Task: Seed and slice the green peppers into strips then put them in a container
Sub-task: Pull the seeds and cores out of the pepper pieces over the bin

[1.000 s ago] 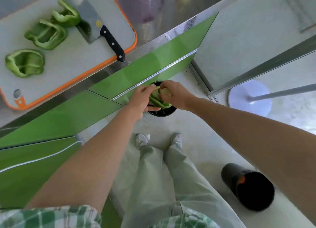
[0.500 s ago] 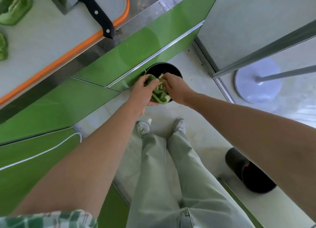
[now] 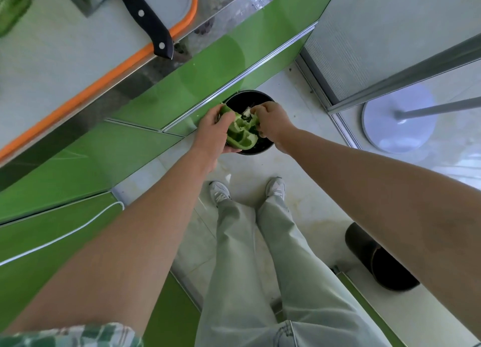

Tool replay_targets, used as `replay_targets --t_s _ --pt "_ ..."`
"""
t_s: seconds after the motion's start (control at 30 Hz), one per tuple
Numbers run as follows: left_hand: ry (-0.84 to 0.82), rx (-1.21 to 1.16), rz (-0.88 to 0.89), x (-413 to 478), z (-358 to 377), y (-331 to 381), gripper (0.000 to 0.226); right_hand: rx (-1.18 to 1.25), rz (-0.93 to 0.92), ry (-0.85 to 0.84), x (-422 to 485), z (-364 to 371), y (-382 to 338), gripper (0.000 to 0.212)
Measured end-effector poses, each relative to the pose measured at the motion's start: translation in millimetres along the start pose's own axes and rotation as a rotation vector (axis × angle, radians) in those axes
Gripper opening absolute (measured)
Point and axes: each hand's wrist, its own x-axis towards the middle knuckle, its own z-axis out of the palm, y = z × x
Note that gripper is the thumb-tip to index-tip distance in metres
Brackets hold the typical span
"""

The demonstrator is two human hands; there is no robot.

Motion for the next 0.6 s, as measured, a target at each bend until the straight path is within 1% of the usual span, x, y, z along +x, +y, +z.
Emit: replay_targets --t_s 0.07,0.13,0.23,0.33,0.4,0.5,0.6 --pt "-0.008 0.059 0.018 1.9 -0.8 1.1 0.042 -0.186 -0.067 -0.010 -0.2 -0.6 0.6 0.029" --pt "-0.004 0.080 0.022 2.9 -2.4 3.0 0.039 -0.327 -0.121 0.030 1.6 -3.3 1.4 0.029" --pt "-0.002 0.073 0.023 3.7 -6.1 3.6 0.036 -0.374 -0.142 0.057 6.3 -9.2 0.6 0.030" --pt "0.000 0.066 0.021 4.1 -7.5 3.5 0.035 -0.418 -0.167 0.032 8.7 -10.5 -1.3 0.031" --pt "0.003 0.037 0.017 4.5 -6.9 4.6 0.031 -0.430 -0.158 0.002 10.3 -9.0 -0.4 0.036" --pt "0.005 -0.006 0.006 6.2 -6.0 6.0 0.040 -0.488 -0.158 -0.054 14.2 -6.4 4.1 0.039" --pt "0.015 -0.025 0.003 7.8 -6.3 6.1 0.046 -0.476 -0.174 0.006 13.6 -9.2 6.8 0.033"
